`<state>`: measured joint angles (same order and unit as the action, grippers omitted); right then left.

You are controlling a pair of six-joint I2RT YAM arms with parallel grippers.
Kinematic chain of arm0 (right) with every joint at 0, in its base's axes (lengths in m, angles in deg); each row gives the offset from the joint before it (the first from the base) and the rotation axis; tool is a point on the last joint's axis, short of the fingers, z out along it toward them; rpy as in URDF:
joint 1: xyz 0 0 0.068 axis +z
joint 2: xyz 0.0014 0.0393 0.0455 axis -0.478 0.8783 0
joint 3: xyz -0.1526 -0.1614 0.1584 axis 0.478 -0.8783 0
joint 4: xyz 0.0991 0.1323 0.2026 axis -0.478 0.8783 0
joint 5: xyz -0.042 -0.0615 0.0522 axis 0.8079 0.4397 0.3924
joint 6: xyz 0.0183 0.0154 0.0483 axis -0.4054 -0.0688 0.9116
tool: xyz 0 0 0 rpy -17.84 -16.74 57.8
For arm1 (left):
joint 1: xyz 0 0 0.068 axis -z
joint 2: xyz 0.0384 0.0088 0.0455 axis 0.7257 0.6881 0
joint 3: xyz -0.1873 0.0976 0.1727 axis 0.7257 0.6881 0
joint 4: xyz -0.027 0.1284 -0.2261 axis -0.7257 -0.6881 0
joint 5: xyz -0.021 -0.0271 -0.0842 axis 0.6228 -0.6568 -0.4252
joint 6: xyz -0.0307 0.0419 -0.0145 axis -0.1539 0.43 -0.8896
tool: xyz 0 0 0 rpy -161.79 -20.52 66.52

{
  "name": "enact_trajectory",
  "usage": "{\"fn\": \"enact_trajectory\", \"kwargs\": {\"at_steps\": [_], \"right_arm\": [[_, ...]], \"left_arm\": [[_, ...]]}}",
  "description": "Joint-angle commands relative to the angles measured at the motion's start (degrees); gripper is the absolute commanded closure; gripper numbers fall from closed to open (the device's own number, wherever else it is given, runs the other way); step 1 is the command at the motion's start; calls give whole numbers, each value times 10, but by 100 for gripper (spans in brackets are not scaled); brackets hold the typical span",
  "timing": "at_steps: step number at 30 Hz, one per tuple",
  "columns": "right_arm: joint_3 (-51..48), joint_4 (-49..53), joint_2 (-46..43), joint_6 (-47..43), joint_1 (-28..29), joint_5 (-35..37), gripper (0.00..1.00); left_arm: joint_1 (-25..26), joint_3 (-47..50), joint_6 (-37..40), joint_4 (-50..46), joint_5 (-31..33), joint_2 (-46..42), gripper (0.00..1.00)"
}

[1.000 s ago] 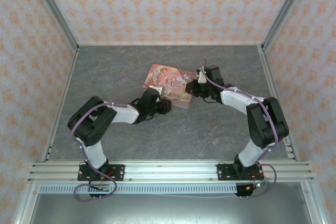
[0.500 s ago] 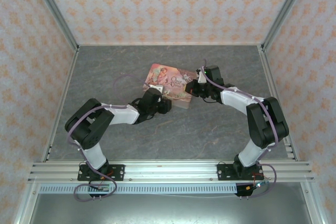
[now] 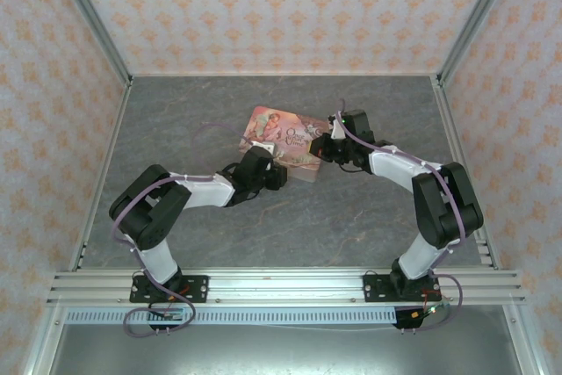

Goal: Unlock the padlock with the key

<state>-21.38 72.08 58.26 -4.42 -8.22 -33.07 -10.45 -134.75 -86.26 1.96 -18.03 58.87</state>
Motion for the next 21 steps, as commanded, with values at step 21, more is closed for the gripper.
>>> {"fn": "enact_trajectory", "kwargs": {"at_steps": [21], "right_arm": [[-4,29,14,-10,5,10,100]], "left_arm": [[17,-44,15,-13,39,29,64]]}}
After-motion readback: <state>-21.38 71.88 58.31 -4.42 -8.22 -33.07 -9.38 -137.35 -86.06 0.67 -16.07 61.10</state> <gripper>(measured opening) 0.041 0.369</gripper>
